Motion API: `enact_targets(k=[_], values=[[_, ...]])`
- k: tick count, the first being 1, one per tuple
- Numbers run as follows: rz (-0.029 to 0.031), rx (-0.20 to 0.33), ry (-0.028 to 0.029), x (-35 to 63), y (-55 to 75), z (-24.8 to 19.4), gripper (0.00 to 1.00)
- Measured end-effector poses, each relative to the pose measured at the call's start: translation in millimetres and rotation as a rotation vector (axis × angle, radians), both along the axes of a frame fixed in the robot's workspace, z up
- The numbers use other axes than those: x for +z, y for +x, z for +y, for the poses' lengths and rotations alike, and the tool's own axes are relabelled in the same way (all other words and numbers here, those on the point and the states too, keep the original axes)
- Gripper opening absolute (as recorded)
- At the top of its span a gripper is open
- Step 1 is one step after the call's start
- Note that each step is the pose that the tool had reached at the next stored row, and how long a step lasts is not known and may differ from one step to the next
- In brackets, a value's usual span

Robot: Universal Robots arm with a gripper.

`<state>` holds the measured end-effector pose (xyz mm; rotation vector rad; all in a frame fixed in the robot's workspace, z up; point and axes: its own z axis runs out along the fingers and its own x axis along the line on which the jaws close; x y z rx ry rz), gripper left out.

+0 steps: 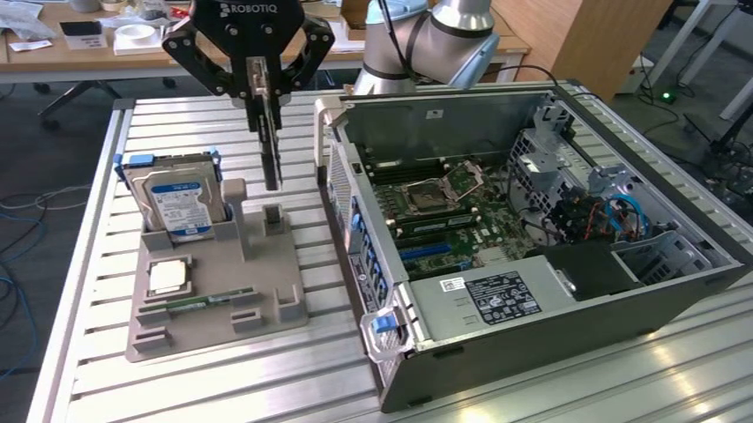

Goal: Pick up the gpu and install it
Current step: 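Pick up the gpu and move the gpu toward the slot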

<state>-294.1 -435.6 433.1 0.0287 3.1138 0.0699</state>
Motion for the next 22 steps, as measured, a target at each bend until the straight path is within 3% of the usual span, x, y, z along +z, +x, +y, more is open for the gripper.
enact_targets(k=[22], values=[[0.0001,0.0,-0.0001,4.8,0.2,0.0,0.26]])
